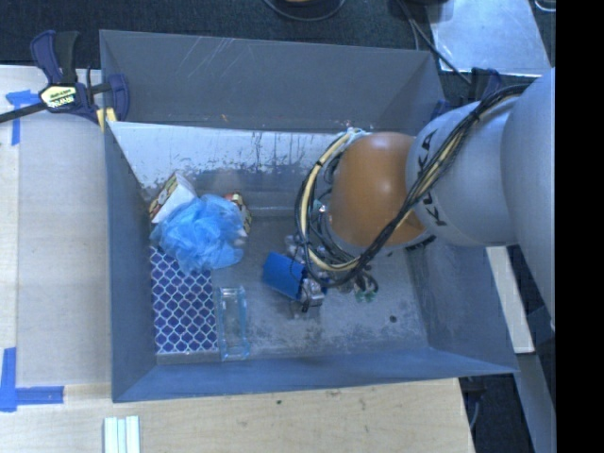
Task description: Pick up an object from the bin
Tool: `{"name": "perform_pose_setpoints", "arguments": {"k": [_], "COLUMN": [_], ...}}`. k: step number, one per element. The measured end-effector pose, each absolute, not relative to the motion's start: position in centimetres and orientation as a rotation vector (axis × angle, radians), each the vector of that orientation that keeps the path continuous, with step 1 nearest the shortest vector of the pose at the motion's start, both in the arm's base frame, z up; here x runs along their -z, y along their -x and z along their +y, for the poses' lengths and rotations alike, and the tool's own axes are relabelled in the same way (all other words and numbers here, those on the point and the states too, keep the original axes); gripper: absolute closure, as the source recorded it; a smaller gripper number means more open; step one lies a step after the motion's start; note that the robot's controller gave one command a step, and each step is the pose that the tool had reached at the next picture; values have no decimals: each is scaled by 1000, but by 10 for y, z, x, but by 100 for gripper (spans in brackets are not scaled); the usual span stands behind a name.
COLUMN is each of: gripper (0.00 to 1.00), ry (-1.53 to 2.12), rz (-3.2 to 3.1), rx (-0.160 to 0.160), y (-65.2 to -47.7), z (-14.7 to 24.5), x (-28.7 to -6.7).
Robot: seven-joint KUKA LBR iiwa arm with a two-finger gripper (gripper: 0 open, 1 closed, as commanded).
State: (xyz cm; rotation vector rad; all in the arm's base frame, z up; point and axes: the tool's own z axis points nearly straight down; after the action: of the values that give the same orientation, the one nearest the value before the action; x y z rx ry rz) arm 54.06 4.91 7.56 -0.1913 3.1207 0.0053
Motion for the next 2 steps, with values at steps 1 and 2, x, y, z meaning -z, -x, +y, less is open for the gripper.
{"name": "perform_pose_setpoints", "arguments": {"k": [1, 2], "gripper": [100, 100], "ry": [192, 192], "rz": [3121, 3122], "rx": [-5, -5], "y": [-541, -540], "z": [49, 49], "x": [-76, -78]}}
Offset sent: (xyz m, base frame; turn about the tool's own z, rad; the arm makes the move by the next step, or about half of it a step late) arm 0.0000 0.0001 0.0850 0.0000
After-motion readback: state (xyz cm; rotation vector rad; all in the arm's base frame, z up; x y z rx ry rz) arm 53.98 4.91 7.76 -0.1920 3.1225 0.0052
